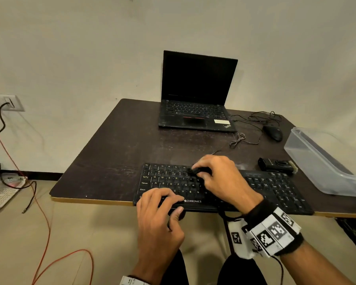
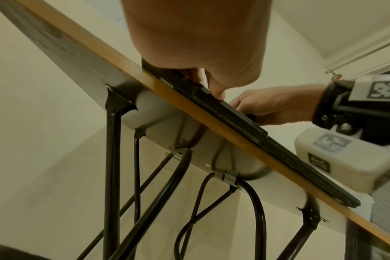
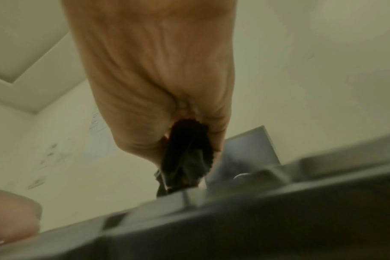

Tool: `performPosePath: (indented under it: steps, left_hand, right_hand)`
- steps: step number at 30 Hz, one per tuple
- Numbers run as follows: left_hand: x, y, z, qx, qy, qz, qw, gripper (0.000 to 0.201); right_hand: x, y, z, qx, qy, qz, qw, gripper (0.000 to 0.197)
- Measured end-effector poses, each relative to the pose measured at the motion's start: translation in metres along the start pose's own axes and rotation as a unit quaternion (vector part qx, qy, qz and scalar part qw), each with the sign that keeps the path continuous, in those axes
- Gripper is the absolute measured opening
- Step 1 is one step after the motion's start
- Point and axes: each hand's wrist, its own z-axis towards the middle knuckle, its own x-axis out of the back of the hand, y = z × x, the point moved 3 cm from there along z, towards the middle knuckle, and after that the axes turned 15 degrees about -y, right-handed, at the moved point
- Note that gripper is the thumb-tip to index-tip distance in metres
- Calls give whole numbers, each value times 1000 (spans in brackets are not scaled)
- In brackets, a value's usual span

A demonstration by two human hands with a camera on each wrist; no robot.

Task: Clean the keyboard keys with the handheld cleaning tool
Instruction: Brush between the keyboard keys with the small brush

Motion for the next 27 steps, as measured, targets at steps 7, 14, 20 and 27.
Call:
performPosePath:
  steps: [7, 14, 20, 27]
  left_hand:
    - [0, 2, 0, 8, -1, 3, 1000, 28]
    - [0, 2, 0, 8, -2, 3, 1000, 29]
    - [0, 2, -1, 5, -8, 2, 1000, 23]
    - [0, 3, 0, 6, -7, 5, 1000, 27]
  right_hand:
    - [-19, 10, -44, 19, 31, 48, 998, 25]
    - [-36, 13, -72, 60, 88, 54, 993, 23]
    - [-32, 20, -73, 29, 149, 61, 987, 12]
    - [-32, 33, -81, 7, 199, 49, 979, 20]
